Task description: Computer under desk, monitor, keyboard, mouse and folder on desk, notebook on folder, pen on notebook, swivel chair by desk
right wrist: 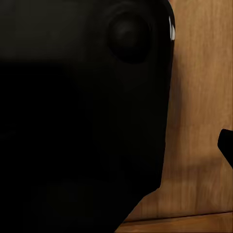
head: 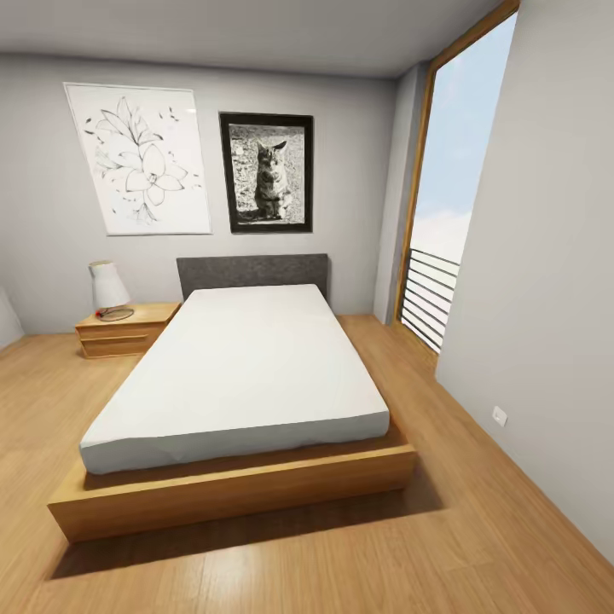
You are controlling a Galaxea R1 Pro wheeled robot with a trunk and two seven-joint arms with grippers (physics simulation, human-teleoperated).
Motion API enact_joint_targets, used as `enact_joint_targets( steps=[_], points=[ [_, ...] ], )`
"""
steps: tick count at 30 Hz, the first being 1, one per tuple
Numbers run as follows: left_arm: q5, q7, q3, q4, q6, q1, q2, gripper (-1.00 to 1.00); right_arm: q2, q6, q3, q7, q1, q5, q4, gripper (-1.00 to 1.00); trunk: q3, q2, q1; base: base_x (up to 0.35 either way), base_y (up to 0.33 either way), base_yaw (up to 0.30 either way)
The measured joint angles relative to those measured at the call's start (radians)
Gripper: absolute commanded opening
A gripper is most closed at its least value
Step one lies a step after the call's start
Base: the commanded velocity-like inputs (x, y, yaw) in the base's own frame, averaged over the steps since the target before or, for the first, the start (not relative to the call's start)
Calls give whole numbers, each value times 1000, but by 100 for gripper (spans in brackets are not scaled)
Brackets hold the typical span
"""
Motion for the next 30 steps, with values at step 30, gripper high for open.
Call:
enact_joint_targets(
  steps=[30],
  points=[
    [-11, -4, -8, -22, 17, -2, -38, 100, 33, 15, 0, -4, -8, 3, -22, 100, 88, 196, -107, 0, 0, 0]
  ],
)
